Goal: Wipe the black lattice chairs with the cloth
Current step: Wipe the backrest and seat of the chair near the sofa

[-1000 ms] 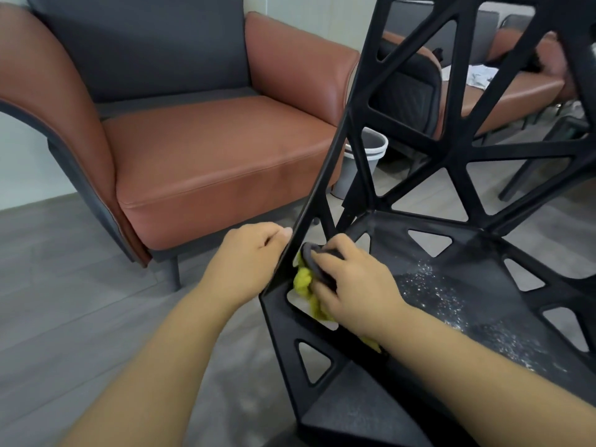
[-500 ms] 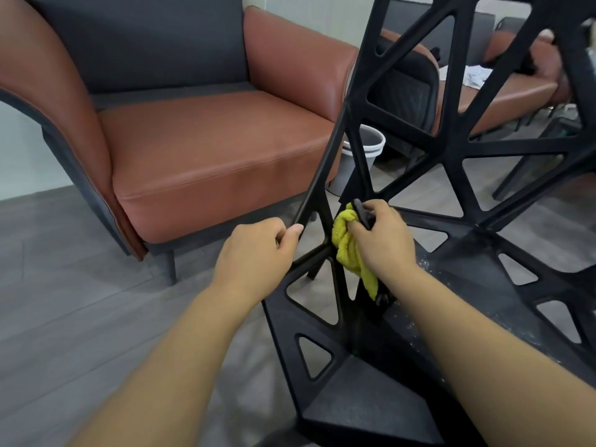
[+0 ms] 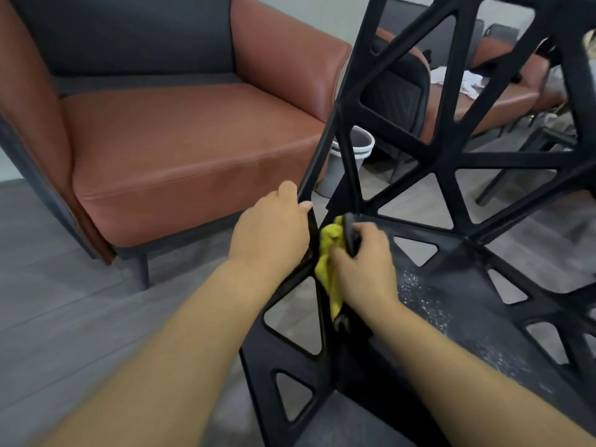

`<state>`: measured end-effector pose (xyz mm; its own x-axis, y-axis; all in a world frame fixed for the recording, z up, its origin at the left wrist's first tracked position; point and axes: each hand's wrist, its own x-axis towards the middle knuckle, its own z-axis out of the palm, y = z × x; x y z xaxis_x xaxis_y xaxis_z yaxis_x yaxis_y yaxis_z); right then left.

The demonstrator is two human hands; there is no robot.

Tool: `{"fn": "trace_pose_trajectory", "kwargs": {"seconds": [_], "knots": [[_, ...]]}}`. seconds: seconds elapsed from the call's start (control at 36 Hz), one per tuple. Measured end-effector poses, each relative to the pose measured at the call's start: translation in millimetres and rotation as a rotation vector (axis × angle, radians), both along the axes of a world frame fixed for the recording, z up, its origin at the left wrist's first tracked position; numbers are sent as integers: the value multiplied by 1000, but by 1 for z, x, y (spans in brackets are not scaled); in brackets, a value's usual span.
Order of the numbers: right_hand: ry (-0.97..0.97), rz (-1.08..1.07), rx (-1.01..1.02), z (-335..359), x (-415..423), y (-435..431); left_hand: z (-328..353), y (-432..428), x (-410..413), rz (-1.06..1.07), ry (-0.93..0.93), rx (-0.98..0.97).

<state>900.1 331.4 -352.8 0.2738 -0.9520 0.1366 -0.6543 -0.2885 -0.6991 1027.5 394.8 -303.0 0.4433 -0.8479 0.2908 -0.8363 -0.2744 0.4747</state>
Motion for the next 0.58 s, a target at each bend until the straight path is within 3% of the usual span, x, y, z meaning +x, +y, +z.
{"fn": "trace_pose_trajectory", "kwargs": {"seconds": [0.08, 0.19, 0.33, 0.58], "knots": [[-45, -149, 93, -9, 3, -37, -4, 2, 0, 11, -46, 11], [84, -177, 1, -8, 15, -69, -3, 0, 1, 9, -12, 7], [110, -309, -24, -8, 23, -99, -5, -1, 1, 8, 2, -20], [251, -156, 66, -4, 14, -68, -6, -3, 3, 1, 32, -89]]}}
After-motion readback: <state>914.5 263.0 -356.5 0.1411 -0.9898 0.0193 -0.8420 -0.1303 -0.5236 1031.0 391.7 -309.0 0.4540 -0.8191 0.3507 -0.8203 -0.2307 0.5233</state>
